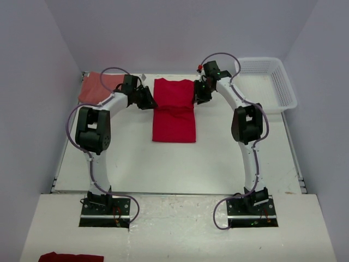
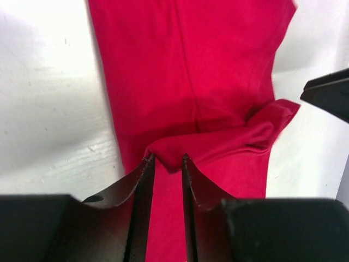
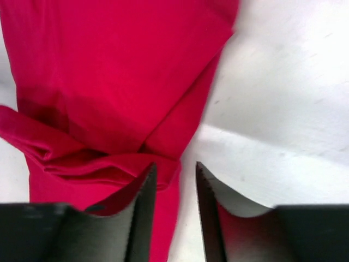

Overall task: Fold and stack the t-shirts
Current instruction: Fold the folded rectangular tshirt in 1/3 of the way

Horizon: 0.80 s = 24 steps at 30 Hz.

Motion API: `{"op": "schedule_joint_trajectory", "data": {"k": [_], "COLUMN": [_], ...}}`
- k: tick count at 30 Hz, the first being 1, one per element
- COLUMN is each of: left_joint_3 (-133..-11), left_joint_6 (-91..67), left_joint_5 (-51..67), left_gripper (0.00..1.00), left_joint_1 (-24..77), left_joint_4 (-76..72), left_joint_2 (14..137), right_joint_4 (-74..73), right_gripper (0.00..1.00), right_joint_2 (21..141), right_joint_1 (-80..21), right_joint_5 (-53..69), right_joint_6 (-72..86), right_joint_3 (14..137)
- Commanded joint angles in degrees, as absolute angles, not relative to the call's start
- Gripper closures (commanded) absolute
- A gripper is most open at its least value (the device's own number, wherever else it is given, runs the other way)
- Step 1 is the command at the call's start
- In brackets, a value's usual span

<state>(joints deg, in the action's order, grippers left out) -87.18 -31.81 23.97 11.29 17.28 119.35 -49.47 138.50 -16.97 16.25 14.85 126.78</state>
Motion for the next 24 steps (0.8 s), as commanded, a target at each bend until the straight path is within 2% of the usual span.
{"op": "schedule_joint_trajectory", "data": {"k": [1,3,6,9,11,12,13,14,15,18,22,24], "left_joint_3": [-92.28,-94.20,-94.31,-91.51,-88.70,-85.81,-84.56,-83.59,-82.45,-82.18,-84.28,-85.69], "left_joint_6": [-28.66,-27.60,-27.16,-28.82,-29.61,-30.84,-31.46,-32.07,-33.65,-37.42,-42.88,-44.55], "left_joint_5": [24.34,23.30,23.64,25.13,27.75,29.17,30.75,32.59,36.52,44.98,52.38,53.61], "left_gripper": [0.69,0.63,0.54,0.54,0.54,0.57,0.60,0.65,0.79,1.00,1.00,1.00], "left_joint_1": [10.37,10.20,10.20,10.46,10.72,10.98,11.07,11.25,11.51,13.26,16.25,17.66], "left_joint_4": [13.54,14.23,14.68,13.28,11.17,8.38,6.96,5.73,3.28,-3.12,-10.71,-13.08], "left_joint_2": [118.31,117.43,114.27,110.66,108.21,107.67,107.49,108.01,108.71,113.36,122.14,124.35], "right_joint_4": [-50.45,-50.45,-50.01,-46.86,-45.53,-44.05,-43.60,-43.33,-42.63,-39.57,-36.92,-34.82], "right_gripper": [0.60,0.53,0.51,0.49,0.54,0.62,1.00,1.00,1.00,1.00,1.00,1.00], "right_joint_2": [138.43,137.29,132.90,128.08,126.31,124.65,124.19,123.93,123.66,123.40,125.50,125.25], "right_joint_1": [-14.42,-13.80,-13.36,-13.45,-13.80,-14.32,-14.50,-14.94,-15.64,-16.87,-17.49,-18.45], "right_joint_5": [14.60,13.89,14.15,15.98,17.48,19.49,20.12,20.39,22.04,28.36,41.36,41.84], "right_joint_6": [12.05,11.43,11.42,13.18,13.97,14.32,14.59,14.94,15.38,16.77,21.18,22.50], "right_joint_3": [132.89,133.50,130.01,123.61,120.43,117.36,116.29,115.58,114.01,111.46,109.78,107.07]}}
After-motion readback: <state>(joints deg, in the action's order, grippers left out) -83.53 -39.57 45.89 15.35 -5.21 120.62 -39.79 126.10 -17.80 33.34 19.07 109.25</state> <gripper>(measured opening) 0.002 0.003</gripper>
